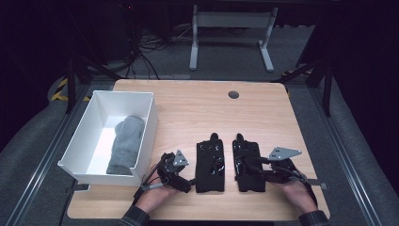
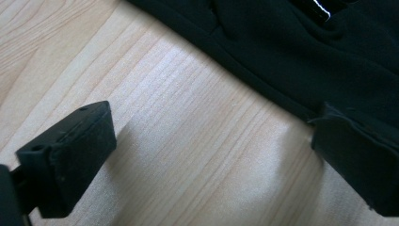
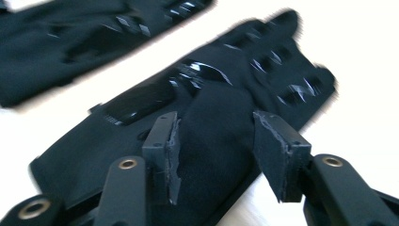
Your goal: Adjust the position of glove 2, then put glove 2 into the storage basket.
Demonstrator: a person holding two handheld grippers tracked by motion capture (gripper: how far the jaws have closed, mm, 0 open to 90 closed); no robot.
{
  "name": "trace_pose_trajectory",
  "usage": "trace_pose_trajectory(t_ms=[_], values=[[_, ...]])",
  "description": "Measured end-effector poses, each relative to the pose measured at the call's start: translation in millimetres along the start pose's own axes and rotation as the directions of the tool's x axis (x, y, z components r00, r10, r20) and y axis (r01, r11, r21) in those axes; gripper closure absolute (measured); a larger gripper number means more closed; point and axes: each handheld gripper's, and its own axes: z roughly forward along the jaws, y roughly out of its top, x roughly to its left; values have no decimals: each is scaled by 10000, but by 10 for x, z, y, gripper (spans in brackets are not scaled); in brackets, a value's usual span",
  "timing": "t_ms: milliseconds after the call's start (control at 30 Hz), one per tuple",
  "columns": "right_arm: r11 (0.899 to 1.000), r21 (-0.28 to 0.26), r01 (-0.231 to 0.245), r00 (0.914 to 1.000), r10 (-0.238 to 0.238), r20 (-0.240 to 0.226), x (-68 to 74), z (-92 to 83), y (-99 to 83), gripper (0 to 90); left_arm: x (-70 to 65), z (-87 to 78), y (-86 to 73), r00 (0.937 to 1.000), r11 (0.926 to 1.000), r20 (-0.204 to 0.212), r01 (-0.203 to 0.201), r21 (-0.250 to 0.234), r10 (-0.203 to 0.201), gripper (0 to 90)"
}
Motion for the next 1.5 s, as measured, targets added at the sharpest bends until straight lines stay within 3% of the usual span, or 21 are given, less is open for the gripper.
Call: trace_pose_trajectory(t_ms=[67,100,267,300,333,400,433,467,567,767,933,1167,1233,1500], values=[[9999,27,-146,9999,146,52,-42,2,-21,477,-9,-29,24,9999,10000,-136,70,57,-69,196],[9997,0,-253,9993,253,263,-101,-6,-50,458,-25,-39,44,9991,9998,-398,117,129,-112,216],[9979,-339,-547,9974,562,453,-197,-84,-76,463,-53,-76,101,9972,9993,-651,366,110,-358,423],[9979,-339,-547,9974,562,453,-197,-84,-76,463,-55,-98,119,9969,9992,-683,395,9,-394,423],[9974,-383,-610,9969,628,480,-223,-104,-88,554,-44,-134,170,9958,9978,-642,654,-51,-656,553],[9973,-376,-624,9969,641,466,-235,-108,-96,591,-33,-144,199,9950,9968,-606,783,-137,-790,659],[9973,-306,-664,9967,677,445,-245,-105,-103,671,-9,-158,235,9945,9958,-525,897,-196,-906,659],[9972,-146,-730,9967,735,356,-268,-91,-115,777,22,-159,283,9931,9932,-270,1137,-242,-1144,773],[9966,-40,-821,9964,822,191,-285,-79,-122,847,51,-145,316,9894,9889,-10,1449,-316,-1450,887],[9974,334,-641,9975,651,-283,-259,-31,-121,899,79,-30,363,9831,9833,343,1806,-220,-1798,885],[9984,496,-276,9970,310,-707,-180,13,-93,900,103,62,400,9822,9824,301,1861,-141,-1856,788],[9984,552,-93,9956,144,-930,-130,41,-74,900,101,169,432,9808,9818,436,1900,33,-1899,703],[9984,551,-87,9954,139,-944,-130,40,-74,900,91,183,433,9827,9833,348,1818,119,-1821,704],[9986,534,-25,9943,81,-1063,-122,45,-72,900,60,201,452,9839,9843,305,1754,193,-1760,866]])
